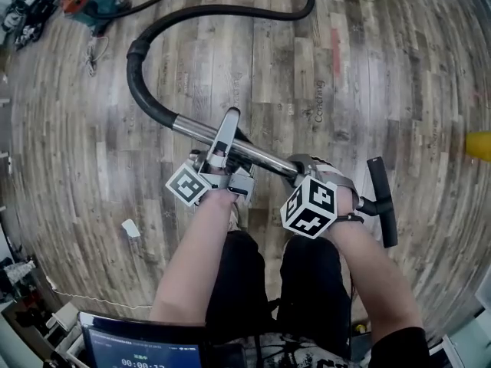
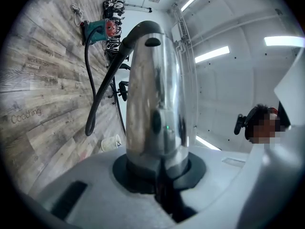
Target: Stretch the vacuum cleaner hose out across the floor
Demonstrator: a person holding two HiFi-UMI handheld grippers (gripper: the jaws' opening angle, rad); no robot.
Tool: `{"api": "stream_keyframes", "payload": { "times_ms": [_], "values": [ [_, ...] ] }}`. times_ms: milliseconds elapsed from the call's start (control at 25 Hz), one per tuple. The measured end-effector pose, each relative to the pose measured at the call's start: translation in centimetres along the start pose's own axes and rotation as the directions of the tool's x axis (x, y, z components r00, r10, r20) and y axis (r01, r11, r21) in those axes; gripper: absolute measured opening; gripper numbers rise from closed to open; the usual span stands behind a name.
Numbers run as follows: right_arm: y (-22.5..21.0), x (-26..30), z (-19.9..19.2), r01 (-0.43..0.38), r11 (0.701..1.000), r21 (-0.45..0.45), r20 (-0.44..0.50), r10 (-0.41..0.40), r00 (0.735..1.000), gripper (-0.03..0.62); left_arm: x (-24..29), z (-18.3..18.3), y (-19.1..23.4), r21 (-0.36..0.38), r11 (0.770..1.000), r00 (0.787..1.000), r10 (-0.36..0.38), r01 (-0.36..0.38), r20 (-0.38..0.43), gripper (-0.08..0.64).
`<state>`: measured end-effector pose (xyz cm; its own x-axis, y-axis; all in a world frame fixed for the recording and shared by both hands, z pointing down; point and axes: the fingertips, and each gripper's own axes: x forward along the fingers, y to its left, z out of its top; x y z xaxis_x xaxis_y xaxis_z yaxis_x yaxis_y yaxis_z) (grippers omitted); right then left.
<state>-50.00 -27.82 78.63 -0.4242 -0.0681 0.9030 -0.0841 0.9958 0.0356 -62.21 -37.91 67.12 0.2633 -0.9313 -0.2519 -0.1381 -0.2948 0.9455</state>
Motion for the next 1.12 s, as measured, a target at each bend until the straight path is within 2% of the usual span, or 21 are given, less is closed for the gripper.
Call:
{"api": "stream_keyframes", "payload": {
  "times_ms": [320, 440, 560, 640, 760, 960, 1000, 1040, 1120],
  "values": [
    [3.7, -19.0, 2.1, -0.102, 0.992, 0.079, 0.024, 0.100, 0.995, 0.103, 3.0, -3.6, -17.8, -0.031, 0.995, 0.993, 0.093, -0.096, -0.065, 0.044],
    [4.5, -26.3, 1.6, -0.120, 0.986, 0.115, 0.041, 0.116, 0.992, 0.103, 5.1, -6.4, -24.6, -0.030, 0.995, 0.989, 0.091, -0.095, -0.114, 0.046],
    [2.2, -31.8, 1.1, -0.081, 0.989, 0.126, 0.082, 0.071, 0.994, 0.103, 9.3, -8.6, -30.1, 0.003, 0.998, 0.985, 0.060, -0.061, -0.159, 0.048],
    [0.7, -34.8, 0.9, -0.056, 0.990, 0.133, 0.108, 0.042, 0.993, 0.104, 11.8, -9.8, -33.1, 0.020, 0.999, 0.982, 0.045, -0.043, -0.181, 0.049],
    [1.7, -38.3, -0.1, -0.061, 0.988, 0.142, 0.125, 0.043, 0.991, 0.107, 12.2, -12.1, -36.8, 0.019, 0.999, 0.979, 0.052, -0.049, -0.198, 0.049],
    [3.8, -39.5, -1.7, -0.024, 0.992, 0.122, 0.130, 0.008, 0.991, 0.107, 10.5, -14.6, -39.1, -0.008, 0.999, 0.982, 0.049, -0.052, -0.184, 0.049],
    [4.0, -39.5, -1.9, -0.006, 0.993, 0.122, 0.130, -0.010, 0.991, 0.106, 10.1, -14.8, -39.1, 0.020, 0.998, 0.980, 0.070, -0.067, -0.185, 0.049],
    [4.2, -39.6, -2.1, 0.014, 0.992, 0.122, 0.130, -0.030, 0.991, 0.101, 9.6, -14.6, -38.8, 0.078, 0.993, 0.976, 0.107, -0.094, -0.190, 0.049],
    [4.4, -39.7, -2.1, 0.048, 0.991, 0.122, 0.122, -0.063, 0.990, 0.098, 8.5, -13.9, -38.0, 0.226, 0.962, 0.959, 0.198, -0.152, -0.200, 0.049]
  ]
}}
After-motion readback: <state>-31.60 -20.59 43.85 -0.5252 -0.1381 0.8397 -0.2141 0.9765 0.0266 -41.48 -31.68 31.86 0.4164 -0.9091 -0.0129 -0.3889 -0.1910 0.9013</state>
